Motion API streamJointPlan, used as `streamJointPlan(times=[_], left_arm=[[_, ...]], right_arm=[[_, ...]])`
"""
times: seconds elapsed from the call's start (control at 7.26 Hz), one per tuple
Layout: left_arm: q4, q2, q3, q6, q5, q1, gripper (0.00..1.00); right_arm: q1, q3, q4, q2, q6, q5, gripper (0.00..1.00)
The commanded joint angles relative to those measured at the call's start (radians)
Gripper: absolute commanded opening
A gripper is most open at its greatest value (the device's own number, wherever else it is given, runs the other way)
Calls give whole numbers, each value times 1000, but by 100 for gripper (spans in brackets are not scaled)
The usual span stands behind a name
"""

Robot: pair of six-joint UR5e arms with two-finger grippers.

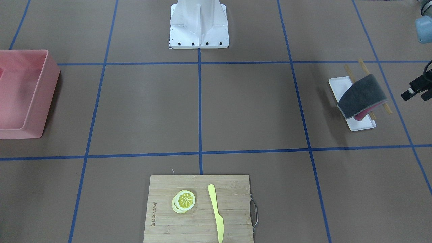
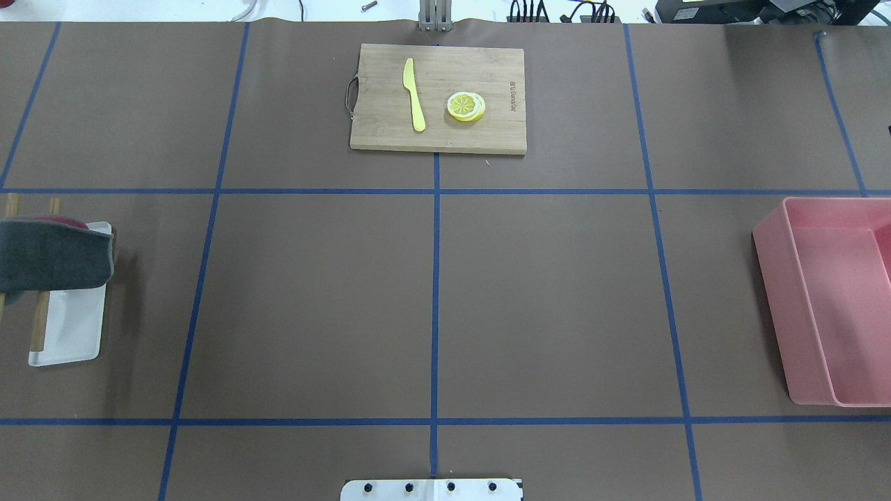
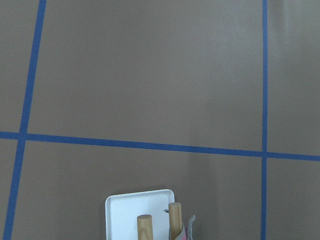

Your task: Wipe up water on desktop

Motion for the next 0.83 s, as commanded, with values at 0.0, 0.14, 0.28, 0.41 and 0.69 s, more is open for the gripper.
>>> streamJointPlan(times=[0.0,0.14,0.28,0.41,0.69], left_arm=[[0,33,-4,-10,6,12,98],[0,44,-5,-10,6,35,98],[0,42,-5,-34,9,64,97],[0,42,-4,-68,12,106,97],[0,42,-4,-169,42,185,90]], right_arm=[[-5,37,-1,-18,-2,31,100],[-5,39,-1,-20,-1,31,100],[-6,37,1,-22,-4,28,100],[-10,37,1,-22,-2,27,100],[-22,34,1,-22,-2,22,100]])
